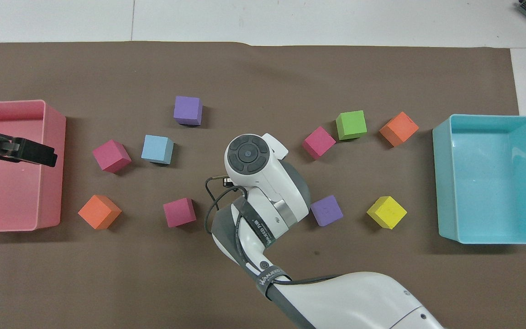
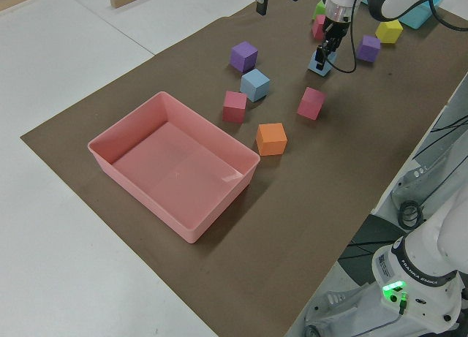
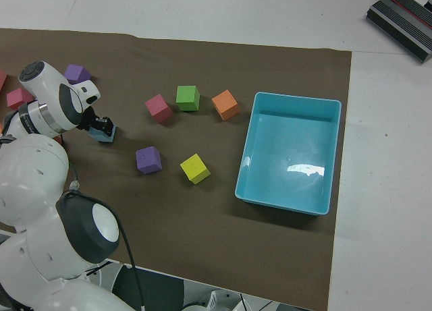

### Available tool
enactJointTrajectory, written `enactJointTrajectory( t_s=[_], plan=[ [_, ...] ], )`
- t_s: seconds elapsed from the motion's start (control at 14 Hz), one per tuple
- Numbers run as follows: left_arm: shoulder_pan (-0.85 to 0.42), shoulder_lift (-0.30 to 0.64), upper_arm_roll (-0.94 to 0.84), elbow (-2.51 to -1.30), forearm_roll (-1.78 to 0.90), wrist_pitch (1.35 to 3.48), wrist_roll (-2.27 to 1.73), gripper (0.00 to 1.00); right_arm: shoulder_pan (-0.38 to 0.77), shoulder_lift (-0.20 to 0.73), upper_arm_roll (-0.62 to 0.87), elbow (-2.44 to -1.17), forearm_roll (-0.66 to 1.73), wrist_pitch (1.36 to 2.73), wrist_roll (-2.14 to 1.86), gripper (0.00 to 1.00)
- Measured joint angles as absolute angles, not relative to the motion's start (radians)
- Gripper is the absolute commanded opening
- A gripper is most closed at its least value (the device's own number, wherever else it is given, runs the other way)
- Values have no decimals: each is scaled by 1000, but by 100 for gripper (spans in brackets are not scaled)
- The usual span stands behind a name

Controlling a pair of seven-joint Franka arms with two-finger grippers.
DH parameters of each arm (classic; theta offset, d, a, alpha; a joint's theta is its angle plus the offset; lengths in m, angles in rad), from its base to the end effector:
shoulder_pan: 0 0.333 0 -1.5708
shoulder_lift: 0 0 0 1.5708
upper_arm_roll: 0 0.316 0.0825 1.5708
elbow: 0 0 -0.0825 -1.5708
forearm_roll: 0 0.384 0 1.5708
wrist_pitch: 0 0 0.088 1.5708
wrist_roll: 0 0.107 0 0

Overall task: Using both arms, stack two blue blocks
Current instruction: 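Carry the blue cube with the right gripper to the table center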

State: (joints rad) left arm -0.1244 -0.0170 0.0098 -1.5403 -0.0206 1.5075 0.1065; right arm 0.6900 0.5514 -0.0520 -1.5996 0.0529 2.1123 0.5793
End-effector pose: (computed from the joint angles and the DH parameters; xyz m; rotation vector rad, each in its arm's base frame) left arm 0.5392 -0.0643 0.6426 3.1016 -0.3461 -0.0248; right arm 0.5469 0.4142 0.3075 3.1331 0.0591 -0.0642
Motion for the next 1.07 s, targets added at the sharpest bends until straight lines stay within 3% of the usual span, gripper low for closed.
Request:
enactJointTrajectory(
  t_s=[0.5,1.07],
  plan=[
    [-125,-12,9,-1541,-21,1524,107,100,696,542,-52,-1598,52,2124,579,100],
    [-134,81,-9,-1562,-21,1667,107,100,633,374,-75,-1597,42,2056,568,100]
  ],
)
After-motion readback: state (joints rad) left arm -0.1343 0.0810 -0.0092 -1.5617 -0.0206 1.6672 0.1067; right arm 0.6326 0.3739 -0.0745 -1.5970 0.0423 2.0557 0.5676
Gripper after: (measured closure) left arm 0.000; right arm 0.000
